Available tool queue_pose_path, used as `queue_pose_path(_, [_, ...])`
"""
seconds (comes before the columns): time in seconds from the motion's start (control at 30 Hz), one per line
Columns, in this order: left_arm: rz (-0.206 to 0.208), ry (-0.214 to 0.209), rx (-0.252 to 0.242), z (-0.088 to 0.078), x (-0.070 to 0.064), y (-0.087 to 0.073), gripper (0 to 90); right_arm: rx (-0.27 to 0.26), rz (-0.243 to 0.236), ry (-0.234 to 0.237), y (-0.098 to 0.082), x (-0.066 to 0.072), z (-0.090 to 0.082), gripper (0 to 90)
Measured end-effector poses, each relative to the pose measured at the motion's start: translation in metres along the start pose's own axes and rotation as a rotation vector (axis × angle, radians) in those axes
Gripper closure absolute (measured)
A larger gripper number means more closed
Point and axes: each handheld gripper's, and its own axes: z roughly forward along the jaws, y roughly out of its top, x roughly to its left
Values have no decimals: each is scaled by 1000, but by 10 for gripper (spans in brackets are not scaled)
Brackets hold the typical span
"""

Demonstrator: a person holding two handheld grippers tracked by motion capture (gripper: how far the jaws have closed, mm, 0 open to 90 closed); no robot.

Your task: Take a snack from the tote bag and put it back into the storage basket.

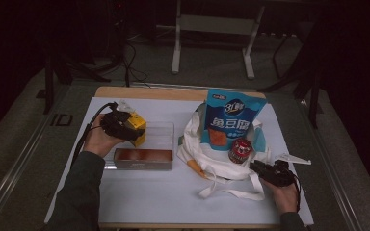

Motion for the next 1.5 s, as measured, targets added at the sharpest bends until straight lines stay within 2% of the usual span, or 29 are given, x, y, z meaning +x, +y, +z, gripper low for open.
queue_pose_path(0.3, [-49, 44, -3, -5, 10, -12, 287, 0, 0, 0, 0, 0, 0, 671])
queue_pose_path(0.37, [-49, 44, -3, -5, 10, -12, 287, 1, 0, -1, 0, 0, 0, 671])
queue_pose_path(0.47, [-85, 79, -5, -6, 16, -22, 287, 0, 0, -1, 0, 0, 0, 671])
queue_pose_path(0.57, [-109, 94, 0, -6, 20, -27, 287, 0, 0, -2, 0, 0, 0, 671])
queue_pose_path(0.77, [-116, 97, 4, -6, 22, -32, 286, 0, 1, -1, 0, 0, 0, 671])
queue_pose_path(0.97, [-152, 115, 30, 0, 26, -42, 285, -1, 1, -1, 0, 0, 0, 670])
queue_pose_path(1.23, [-185, 109, 40, 3, 29, -53, 284, -1, 1, 0, 0, 0, 0, 670])
queue_pose_path(1.5, [-197, 116, 49, 6, 29, -60, 282, -1, 2, 0, 0, 0, 0, 669])
